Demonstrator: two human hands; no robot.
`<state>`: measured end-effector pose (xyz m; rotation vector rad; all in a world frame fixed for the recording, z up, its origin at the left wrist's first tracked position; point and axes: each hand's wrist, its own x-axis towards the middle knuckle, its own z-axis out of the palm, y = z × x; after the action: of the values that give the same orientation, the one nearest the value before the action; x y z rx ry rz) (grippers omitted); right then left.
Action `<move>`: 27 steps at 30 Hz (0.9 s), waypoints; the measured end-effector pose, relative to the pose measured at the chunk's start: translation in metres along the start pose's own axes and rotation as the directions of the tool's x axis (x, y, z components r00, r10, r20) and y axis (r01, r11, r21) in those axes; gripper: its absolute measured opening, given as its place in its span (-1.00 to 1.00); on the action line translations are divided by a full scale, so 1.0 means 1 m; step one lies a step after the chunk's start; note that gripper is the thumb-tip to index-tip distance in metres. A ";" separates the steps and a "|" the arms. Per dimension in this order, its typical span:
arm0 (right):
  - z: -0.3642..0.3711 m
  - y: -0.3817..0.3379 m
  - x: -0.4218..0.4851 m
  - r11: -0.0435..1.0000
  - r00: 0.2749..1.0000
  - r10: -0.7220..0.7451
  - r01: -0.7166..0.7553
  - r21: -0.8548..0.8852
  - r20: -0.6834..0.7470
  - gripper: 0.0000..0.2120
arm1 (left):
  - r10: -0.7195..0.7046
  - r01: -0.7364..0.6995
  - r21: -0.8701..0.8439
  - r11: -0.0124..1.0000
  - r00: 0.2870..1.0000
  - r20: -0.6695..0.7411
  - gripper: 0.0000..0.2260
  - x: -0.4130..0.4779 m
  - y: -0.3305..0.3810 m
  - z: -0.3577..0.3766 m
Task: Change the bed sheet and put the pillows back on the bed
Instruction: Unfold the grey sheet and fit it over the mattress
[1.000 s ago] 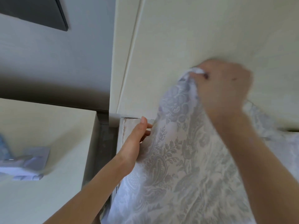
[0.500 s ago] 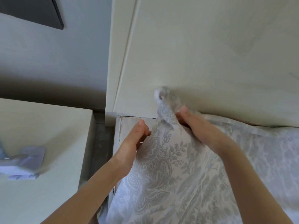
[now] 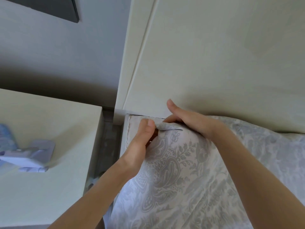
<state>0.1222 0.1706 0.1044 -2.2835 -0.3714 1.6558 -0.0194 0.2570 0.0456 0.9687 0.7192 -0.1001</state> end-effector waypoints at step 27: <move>-0.065 0.093 0.051 0.960 0.944 0.274 -0.280 -0.005 -0.186 -0.31 | -0.189 0.174 0.094 0.980 0.965 0.184 -0.44 0.011 0.011 -0.012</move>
<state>0.2025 0.0982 0.0427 -2.5838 -0.0338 1.5489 -0.0129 0.2755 0.0430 0.9497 0.6276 -0.3804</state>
